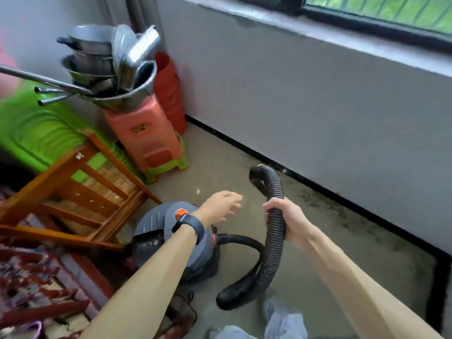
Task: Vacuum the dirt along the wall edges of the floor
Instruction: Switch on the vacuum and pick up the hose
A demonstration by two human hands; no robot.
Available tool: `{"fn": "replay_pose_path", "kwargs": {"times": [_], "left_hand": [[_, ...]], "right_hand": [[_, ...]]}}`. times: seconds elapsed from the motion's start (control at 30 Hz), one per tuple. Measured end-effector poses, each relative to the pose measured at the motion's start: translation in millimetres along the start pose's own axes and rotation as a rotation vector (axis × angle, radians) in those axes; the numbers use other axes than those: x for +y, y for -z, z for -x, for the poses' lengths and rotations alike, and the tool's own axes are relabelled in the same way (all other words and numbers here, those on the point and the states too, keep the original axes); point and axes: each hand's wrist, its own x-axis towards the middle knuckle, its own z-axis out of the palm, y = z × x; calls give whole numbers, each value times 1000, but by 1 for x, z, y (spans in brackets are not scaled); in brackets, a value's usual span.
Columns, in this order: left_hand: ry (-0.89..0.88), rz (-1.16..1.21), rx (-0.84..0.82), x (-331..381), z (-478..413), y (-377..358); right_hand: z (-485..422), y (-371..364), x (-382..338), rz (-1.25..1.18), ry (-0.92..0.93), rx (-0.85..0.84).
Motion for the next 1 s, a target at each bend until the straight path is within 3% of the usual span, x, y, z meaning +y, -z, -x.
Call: {"fn": "replay_pose_path", "kwargs": {"times": [0.23,0.4,0.53,0.67,0.73,0.87,1.0], "left_hand": [[76,156,-78,34,13,-71],[-97,769,-103,87,1,-127],[-206,1012,-108,130,-4,-153],[-208,835,16,139,-17,-181],[-243,698,81,135,-23,-194],[-290,414,219,123,-29,-209],[-322,214,271,123,-35,-227]], "right_hand": [[97,83,38,267,122,-75],[100,151,35,314,90,-81],[81,208,37,452,-43,-99],[62,241,31,527,-225,-100],[49,248,8,501,-226,-103],[25,234,-81,306,-2,14],[15,188,-177,393,225,-100]]}}
